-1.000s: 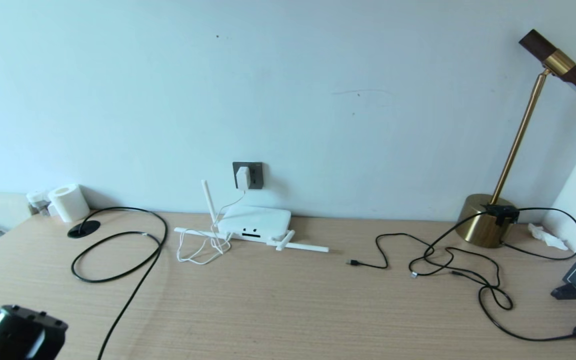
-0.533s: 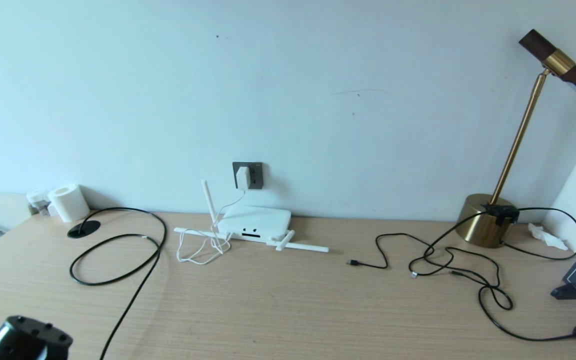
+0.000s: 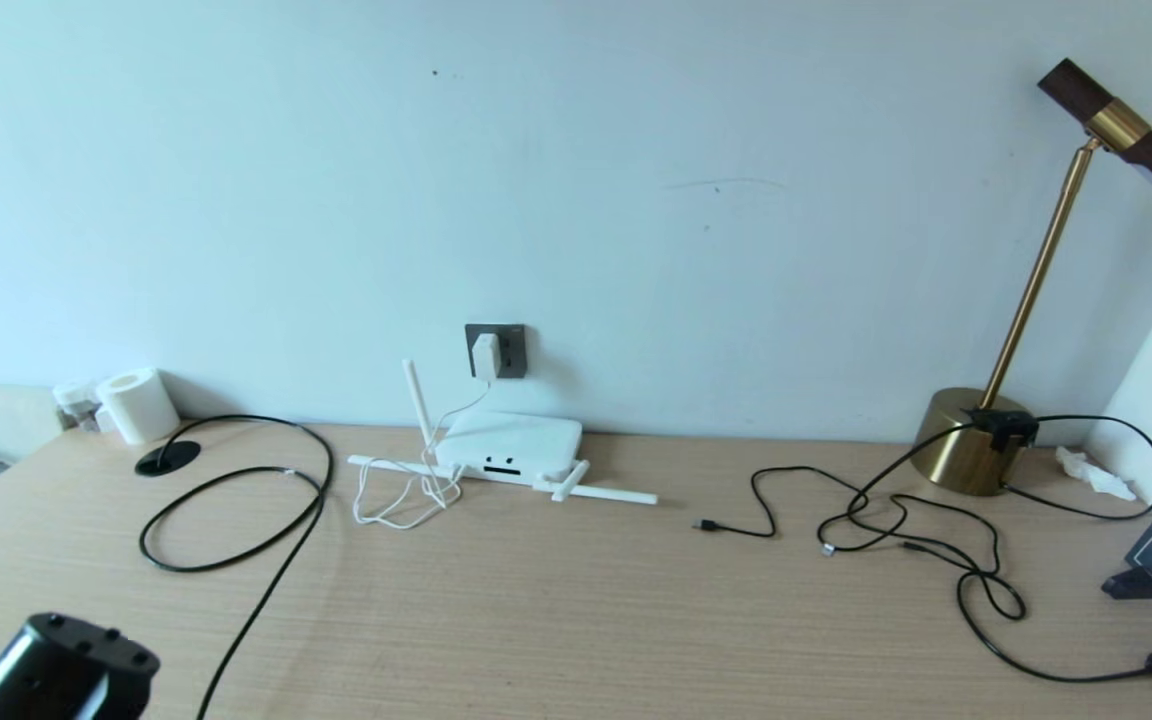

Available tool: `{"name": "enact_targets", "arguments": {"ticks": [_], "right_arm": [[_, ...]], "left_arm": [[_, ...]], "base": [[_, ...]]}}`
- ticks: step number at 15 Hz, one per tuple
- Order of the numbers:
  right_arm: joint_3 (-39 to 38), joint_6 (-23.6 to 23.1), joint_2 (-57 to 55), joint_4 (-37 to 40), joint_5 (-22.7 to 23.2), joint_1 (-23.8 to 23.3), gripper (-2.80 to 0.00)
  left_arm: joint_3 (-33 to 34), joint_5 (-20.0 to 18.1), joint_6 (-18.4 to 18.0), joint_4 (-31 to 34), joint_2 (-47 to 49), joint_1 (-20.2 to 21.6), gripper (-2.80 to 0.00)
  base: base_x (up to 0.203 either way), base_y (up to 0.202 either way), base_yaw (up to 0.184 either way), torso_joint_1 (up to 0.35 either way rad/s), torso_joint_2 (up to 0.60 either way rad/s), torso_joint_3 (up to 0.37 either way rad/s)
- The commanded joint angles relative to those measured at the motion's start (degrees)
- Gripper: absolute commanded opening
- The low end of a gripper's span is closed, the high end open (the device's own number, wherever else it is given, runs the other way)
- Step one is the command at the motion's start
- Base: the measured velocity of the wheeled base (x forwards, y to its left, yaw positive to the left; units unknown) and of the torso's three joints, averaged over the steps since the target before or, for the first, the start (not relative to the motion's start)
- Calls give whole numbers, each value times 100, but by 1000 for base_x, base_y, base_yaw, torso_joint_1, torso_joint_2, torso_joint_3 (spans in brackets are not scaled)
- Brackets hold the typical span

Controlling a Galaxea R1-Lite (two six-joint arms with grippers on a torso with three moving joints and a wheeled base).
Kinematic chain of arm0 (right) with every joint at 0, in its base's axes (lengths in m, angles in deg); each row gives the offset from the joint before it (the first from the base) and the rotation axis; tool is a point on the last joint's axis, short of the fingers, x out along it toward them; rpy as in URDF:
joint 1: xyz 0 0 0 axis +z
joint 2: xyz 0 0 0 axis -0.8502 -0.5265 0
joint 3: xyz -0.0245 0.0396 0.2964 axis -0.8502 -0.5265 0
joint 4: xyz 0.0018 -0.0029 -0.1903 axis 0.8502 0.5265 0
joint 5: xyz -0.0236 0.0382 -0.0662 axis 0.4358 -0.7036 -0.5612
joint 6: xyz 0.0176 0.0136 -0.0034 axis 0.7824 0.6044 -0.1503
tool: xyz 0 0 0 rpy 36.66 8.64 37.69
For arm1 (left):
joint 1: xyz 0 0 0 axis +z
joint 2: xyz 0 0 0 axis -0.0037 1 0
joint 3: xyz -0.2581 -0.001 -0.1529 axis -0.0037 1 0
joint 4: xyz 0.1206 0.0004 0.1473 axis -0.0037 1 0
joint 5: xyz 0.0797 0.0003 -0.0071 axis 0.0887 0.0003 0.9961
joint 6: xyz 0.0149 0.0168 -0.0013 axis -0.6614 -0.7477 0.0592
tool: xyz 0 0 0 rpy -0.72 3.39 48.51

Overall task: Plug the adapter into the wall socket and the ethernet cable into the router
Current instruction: Pick up cable

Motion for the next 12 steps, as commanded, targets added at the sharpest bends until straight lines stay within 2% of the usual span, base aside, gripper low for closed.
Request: {"name": "enact_targets", "arguments": {"ticks": [1, 6, 8, 10, 12], "right_arm": [[-62, -16, -2, -5, 2, 2, -280], [-62, 178, 1, -5, -50, 2, -280], [-53, 169, 2, -21, -33, 2, -280], [371, 286, -56, 34, 7, 2, -280], [1028, 601, -665, 253, 245, 6, -280]], "left_arm": [[-112, 100, -31, 0, -24, -61, -280], [-234, 255, -21, -238, 146, -63, -280], [-512, 387, -13, -281, 386, -57, -280], [-777, 405, -5, -284, 655, -17, -280], [-1225, 412, -4, -280, 1111, 38, -280]], "base": [[0, 0, 0, 0, 0, 0], [0, 0, 0, 0, 0, 0], [0, 0, 0, 0, 0, 0], [0, 0, 0, 0, 0, 0], [0, 0, 0, 0, 0, 0]]}}
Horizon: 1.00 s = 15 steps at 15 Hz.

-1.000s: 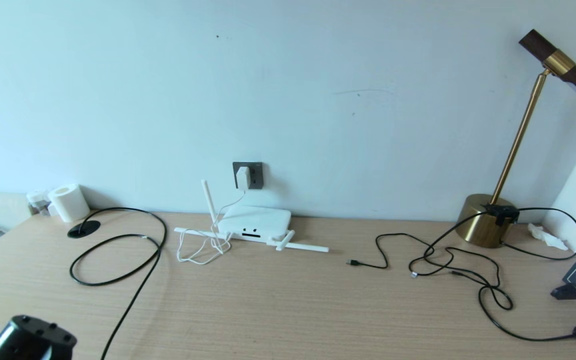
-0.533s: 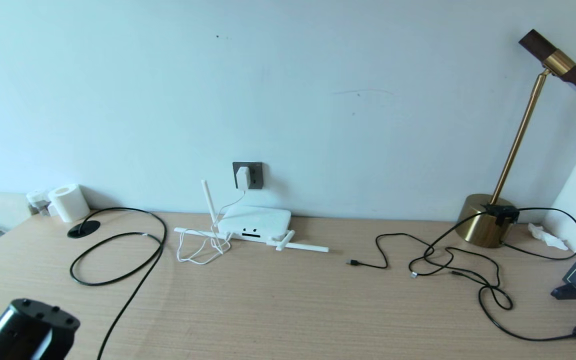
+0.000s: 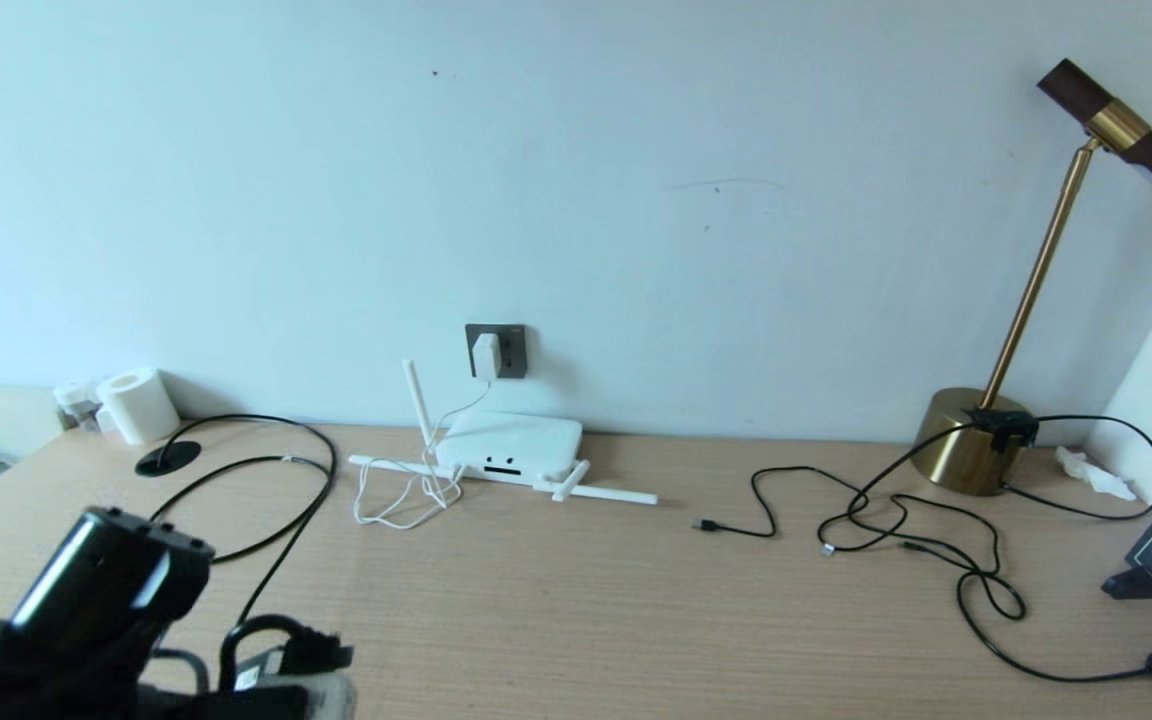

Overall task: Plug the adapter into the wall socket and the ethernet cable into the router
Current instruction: Pick up cable, then hand it to the other hand

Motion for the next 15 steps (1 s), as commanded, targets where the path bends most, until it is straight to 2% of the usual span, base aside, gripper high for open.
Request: {"name": "enact_targets", "arguments": {"ticks": [1, 4, 8, 9, 12, 15], "right_arm": [[540, 282, -905, 75, 267, 5, -280], [1357, 887, -2837, 131, 1374, 6, -280], [2268, 1266, -5547, -442, 3007, 77, -280], [2538, 1339, -6176, -576, 3275, 148, 0], [3345, 1470, -7637, -807, 3717, 463, 0], [3995, 1534, -8575, -1031, 3891, 1041, 0]], "left_arm": [[-525, -12, -30, 6, 645, 37, -280], [-1593, -15, -29, 10, 1340, 49, -280], [-2821, -10, -57, -27, 2211, -143, -280], [-2998, -2, -68, -210, 2377, -223, -280], [-3681, 118, -125, -542, 2752, -405, -280], [-4080, 344, -217, -551, 2782, -865, -280]], "base": [[0, 0, 0, 0, 0, 0], [0, 0, 0, 0, 0, 0], [0, 0, 0, 0, 0, 0], [0, 0, 0, 0, 0, 0], [0, 0, 0, 0, 0, 0], [0, 0, 0, 0, 0, 0]]}}
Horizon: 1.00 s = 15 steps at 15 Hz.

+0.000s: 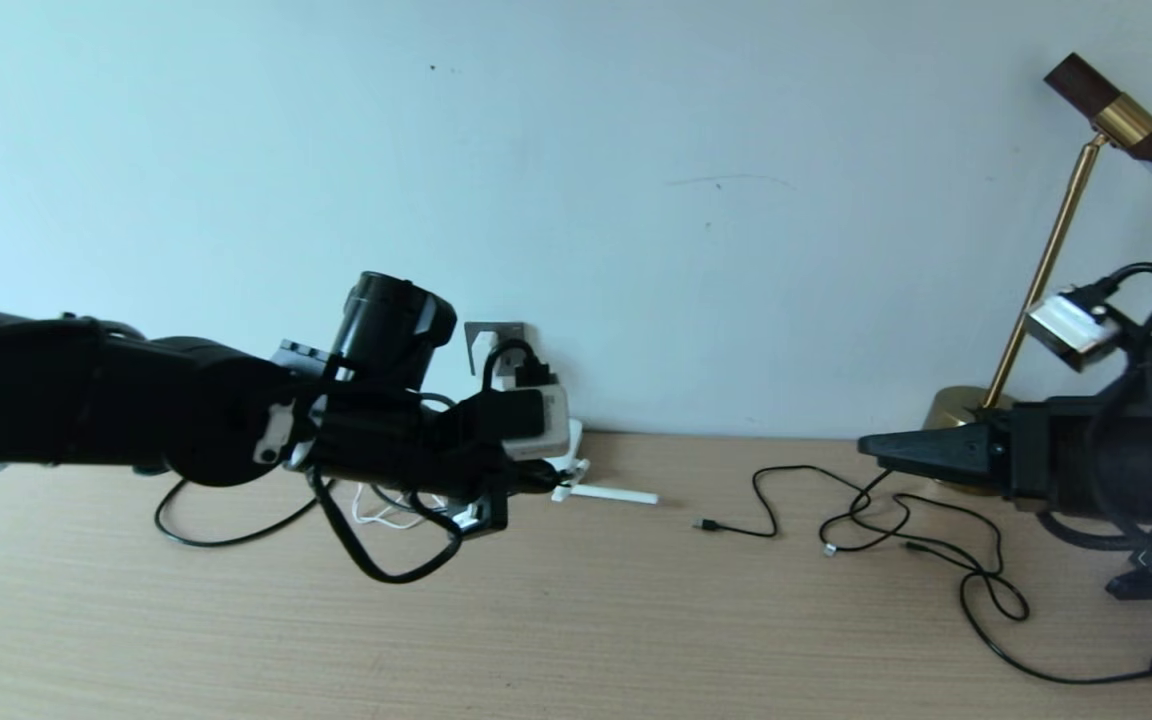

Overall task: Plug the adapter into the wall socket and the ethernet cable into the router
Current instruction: Hand it to the other hand

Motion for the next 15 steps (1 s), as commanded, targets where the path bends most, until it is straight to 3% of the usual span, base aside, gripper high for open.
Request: {"name": "enact_targets", "arguments": {"ticks": [1, 4, 11, 15], "right_arm": [[198, 49, -822, -197, 47, 290, 0], [131, 366, -956, -873, 55, 713, 0], [-204, 392, -936, -1163, 42, 1143, 0], [-414, 455, -1034, -1974, 34, 1311, 0]], "left_arm": [[-145, 24, -48, -19, 13, -289, -280], [-218, 122, -60, -82, -30, -633, -280], [-217, 291, -12, -115, -131, -1202, -280], [-373, 320, 21, -126, 53, -1368, -280]], "base": [[0, 0, 0, 0, 0, 0], [0, 0, 0, 0, 0, 0], [0, 0, 0, 0, 0, 0], [0, 0, 0, 0, 0, 0]]}}
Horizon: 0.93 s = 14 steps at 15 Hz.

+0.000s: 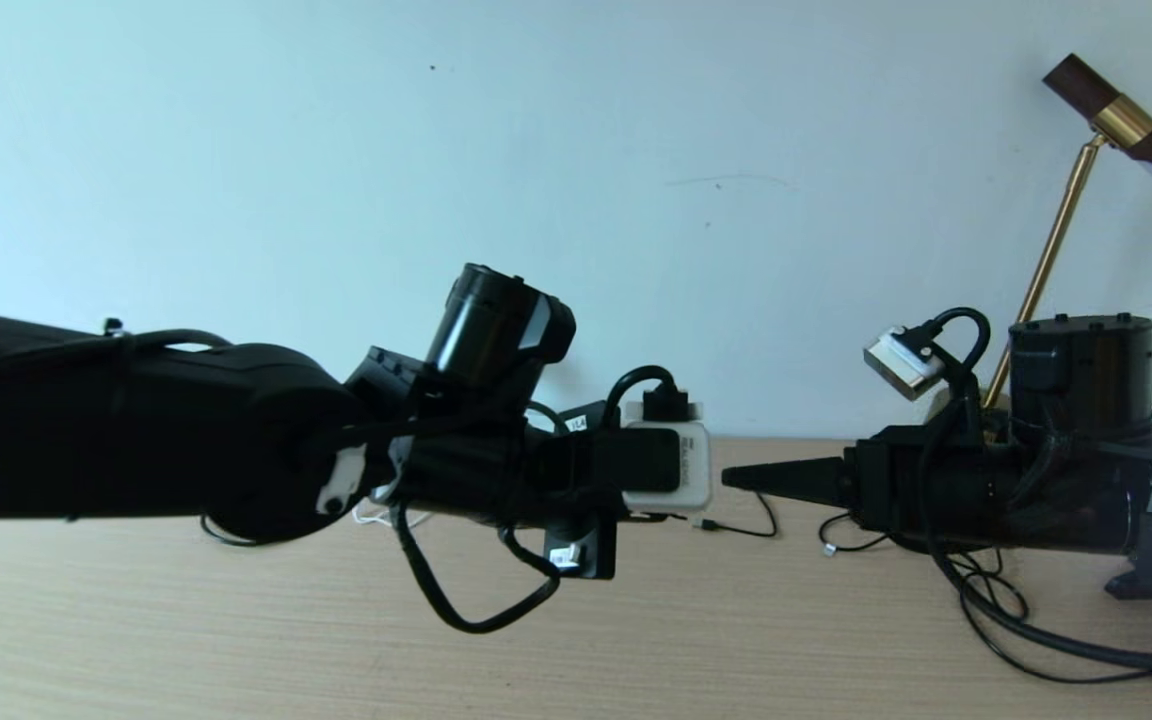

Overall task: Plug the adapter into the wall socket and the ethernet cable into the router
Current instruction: Hand it to the other hand

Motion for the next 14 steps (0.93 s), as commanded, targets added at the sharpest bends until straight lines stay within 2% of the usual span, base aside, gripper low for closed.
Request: {"name": "enact_targets", "arguments": {"ticks": [1, 7, 10, 14], "right_arm": [[-12, 57, -53, -59, 21, 64, 0], [-63, 664, -134, -385, 47, 178, 0], [-113, 668, -196, -402, 64, 231, 0], [-328, 684, -213, -820, 64, 286, 0]], "left_arm": [[-57, -2, -13, 4, 99, -70, -280], [-104, -29, 89, -5, 180, -178, -280], [-95, -29, 98, -5, 167, -178, -280], [-71, -46, 89, -5, 147, -237, -280]], "base": [[0, 0, 0, 0, 0, 0], [0, 0, 0, 0, 0, 0], [0, 0, 0, 0, 0, 0], [0, 0, 0, 0, 0, 0]]}}
